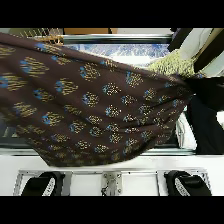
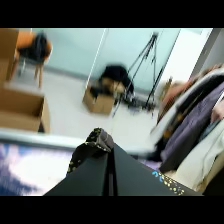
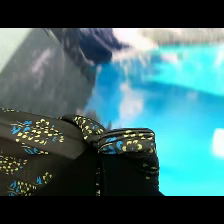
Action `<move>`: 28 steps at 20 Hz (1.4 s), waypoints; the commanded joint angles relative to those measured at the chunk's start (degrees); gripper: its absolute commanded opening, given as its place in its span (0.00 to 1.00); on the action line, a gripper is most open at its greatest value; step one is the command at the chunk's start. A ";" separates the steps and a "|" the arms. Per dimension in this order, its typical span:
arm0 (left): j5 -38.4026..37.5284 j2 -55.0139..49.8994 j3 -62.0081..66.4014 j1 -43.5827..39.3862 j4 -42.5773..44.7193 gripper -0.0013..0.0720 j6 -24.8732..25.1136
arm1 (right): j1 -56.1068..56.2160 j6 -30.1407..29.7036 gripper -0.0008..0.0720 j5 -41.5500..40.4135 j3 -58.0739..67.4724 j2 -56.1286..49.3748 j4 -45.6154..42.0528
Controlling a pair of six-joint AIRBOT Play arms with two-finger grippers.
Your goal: Fold the clothes and pants, and hang the long-sleeved shirts on hangers.
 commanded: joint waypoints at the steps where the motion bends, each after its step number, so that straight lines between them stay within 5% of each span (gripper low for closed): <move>1: -5.66 -12.17 -3.67 -0.07 -0.46 0.02 -0.26 | 0.02 3.69 0.02 7.56 -0.13 -9.46 -2.19; 8: -2.95 -47.93 -1.53 -0.61 -2.89 0.02 1.20 | 0.02 -0.55 0.02 0.33 2.12 -43.89 -3.82; 12: -4.50 -58.42 9.84 -0.11 -6.54 0.02 1.25 | -0.07 -0.52 0.02 -8.17 8.00 -50.56 -6.71; 17: -8.50 -52.87 7.45 0.42 -4.15 0.02 2.78 | 0.46 -0.59 0.02 -6.40 7.23 -45.16 -13.20; 28: 1.66 -26.51 -44.59 0.42 -1.57 0.02 4.94 | 7.72 -0.85 0.02 -13.03 -28.98 -29.05 -14.99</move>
